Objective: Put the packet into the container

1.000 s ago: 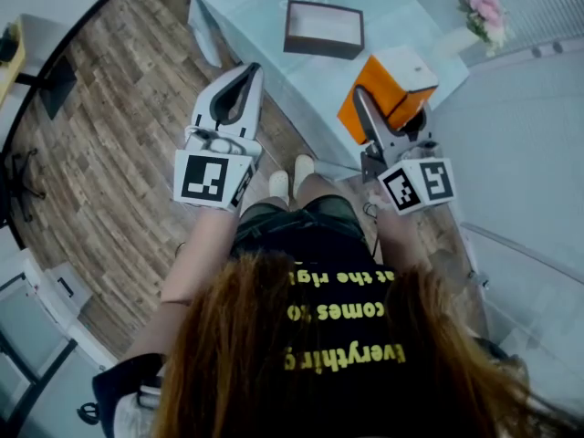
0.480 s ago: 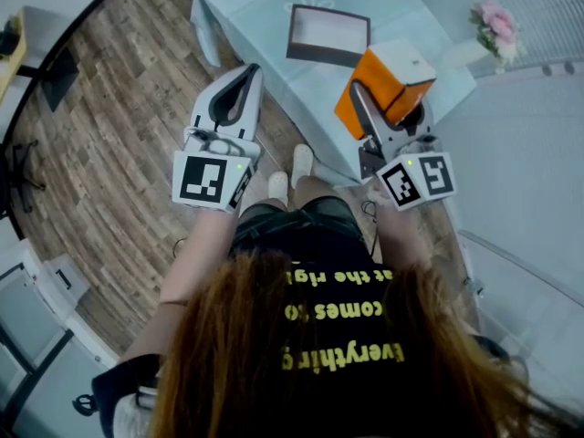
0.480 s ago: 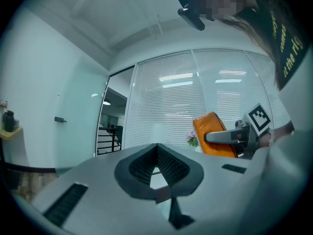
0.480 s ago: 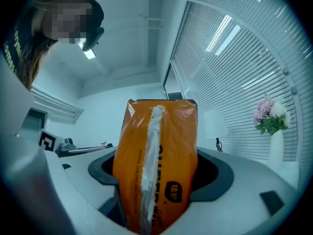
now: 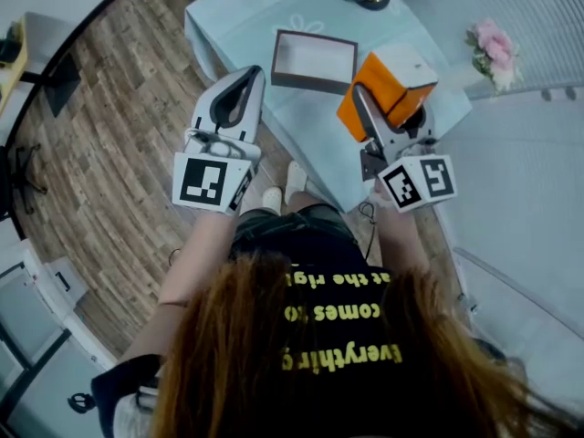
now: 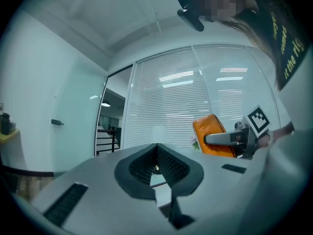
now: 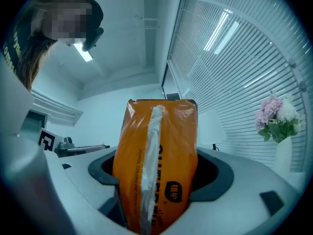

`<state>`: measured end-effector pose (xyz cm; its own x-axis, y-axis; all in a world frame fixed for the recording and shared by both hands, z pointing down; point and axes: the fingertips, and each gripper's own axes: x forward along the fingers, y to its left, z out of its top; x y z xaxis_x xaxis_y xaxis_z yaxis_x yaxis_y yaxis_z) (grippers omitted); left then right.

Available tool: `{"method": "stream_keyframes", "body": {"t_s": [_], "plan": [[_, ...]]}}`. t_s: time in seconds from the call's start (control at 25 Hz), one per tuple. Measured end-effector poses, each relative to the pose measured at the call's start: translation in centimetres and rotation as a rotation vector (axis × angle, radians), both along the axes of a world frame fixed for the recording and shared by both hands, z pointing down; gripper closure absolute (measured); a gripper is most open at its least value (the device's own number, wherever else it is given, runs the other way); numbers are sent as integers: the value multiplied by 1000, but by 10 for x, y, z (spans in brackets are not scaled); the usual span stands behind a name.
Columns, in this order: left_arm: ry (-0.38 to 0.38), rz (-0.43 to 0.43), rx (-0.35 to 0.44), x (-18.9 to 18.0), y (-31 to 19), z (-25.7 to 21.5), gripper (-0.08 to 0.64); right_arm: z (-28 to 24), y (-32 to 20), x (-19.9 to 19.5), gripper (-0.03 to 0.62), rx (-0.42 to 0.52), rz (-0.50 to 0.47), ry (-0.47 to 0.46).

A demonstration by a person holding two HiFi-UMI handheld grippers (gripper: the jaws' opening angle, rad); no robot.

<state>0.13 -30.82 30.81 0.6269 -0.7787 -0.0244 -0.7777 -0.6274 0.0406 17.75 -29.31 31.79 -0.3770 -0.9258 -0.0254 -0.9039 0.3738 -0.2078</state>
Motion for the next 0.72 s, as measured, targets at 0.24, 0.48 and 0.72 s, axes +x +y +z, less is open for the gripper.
{"method": "stream_keyframes", "body": {"t_s": [0.24, 0.48, 0.72], "plan": [[-17, -54, 10, 16, -26, -1, 560, 6, -27, 15, 215, -11, -42, -7], [-23, -60, -13, 15, -36, 4, 560, 14, -37, 13, 215, -36, -49, -15], [-25, -3, -32, 10, -50, 10, 560, 21, -52, 3, 215, -55, -32, 4]]}}
